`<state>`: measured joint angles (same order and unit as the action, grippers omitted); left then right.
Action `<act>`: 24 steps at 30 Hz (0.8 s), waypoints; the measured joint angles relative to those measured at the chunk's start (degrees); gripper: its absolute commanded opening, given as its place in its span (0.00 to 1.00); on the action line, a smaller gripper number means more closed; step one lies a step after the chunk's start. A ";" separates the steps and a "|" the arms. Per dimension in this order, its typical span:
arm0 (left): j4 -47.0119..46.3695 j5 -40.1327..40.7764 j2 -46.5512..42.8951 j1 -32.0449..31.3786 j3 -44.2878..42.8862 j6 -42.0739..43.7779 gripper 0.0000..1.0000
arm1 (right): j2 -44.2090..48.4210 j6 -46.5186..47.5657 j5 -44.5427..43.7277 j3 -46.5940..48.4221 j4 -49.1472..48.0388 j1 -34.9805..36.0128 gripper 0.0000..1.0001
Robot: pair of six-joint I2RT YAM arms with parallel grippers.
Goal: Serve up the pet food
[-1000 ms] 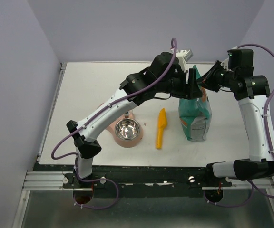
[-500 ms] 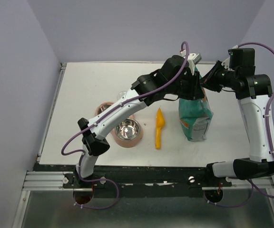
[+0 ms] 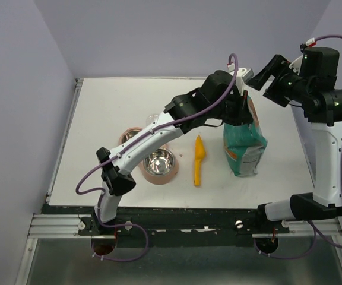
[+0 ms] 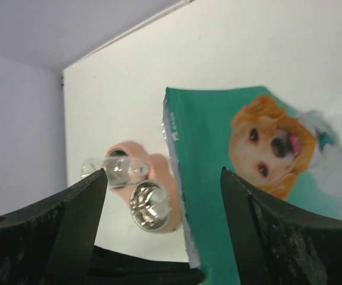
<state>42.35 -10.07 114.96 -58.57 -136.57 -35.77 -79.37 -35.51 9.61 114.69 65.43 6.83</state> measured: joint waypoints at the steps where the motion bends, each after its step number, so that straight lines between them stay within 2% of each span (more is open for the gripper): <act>1: -0.74 -0.11 -0.46 0.04 1.07 0.31 0.00 | -0.74 0.87 -1.66 2.29 1.03 0.02 0.88; 3: -2.91 -0.74 -2.01 0.11 4.31 0.72 0.00 | -1.57 2.49 -4.48 5.07 2.32 0.02 0.88; 6: -8.85 -3.32 -5.90 0.90 12.26 0.72 0.00 | -0.74 4.76 -7.08 3.82 3.74 0.02 0.84; 12: -21.35 -9.90 -10.88 3.10 24.74 -3.19 0.00 | 5.33 6.45 -6.29 -9.03 3.67 0.04 0.78; 17: -25.75 -14.67 -10.75 4.76 26.67 -8.68 0.00 | 12.35 6.71 -4.15 -15.89 2.25 0.04 0.79; 24: -25.42 -19.19 -7.89 6.12 23.87 -16.22 0.00 | 19.26 7.21 1.70 -21.75 -1.33 0.02 0.77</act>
<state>16.93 -29.26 107.07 -52.45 -112.71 -51.99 -60.12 -28.29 11.31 92.95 64.10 6.85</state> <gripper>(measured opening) 0.008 0.773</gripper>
